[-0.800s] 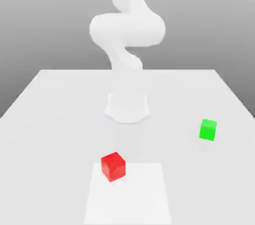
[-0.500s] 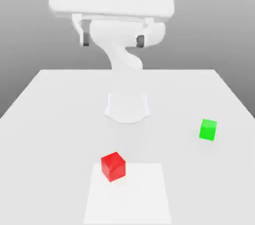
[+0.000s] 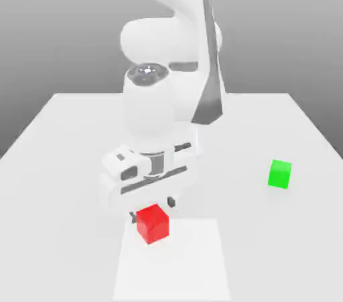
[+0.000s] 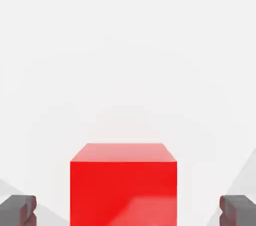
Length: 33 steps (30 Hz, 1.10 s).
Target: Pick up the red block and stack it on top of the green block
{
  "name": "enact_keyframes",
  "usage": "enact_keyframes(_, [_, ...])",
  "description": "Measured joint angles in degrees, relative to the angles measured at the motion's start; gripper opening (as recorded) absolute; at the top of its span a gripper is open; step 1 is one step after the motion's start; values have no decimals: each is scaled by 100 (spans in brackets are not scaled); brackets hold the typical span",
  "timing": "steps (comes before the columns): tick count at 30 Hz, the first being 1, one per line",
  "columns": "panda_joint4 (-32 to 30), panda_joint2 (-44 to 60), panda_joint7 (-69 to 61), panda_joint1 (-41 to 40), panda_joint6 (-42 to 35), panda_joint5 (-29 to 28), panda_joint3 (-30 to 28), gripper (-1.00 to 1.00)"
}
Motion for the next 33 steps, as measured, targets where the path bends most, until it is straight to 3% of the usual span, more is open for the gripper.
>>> enact_keyframes(1, [18, 136, -52, -113, 116, 71, 130, -100])
enact_keyframes(8, [17, 134, -32, -139, 107, 45, 149, -100])
enact_keyframes(15, [-177, -1175, 663, -69, -995, -925, -201, -100])
enact_keyframes(33, [-611, -2672, 690, 3792, -2016, 488, 2345, -100])
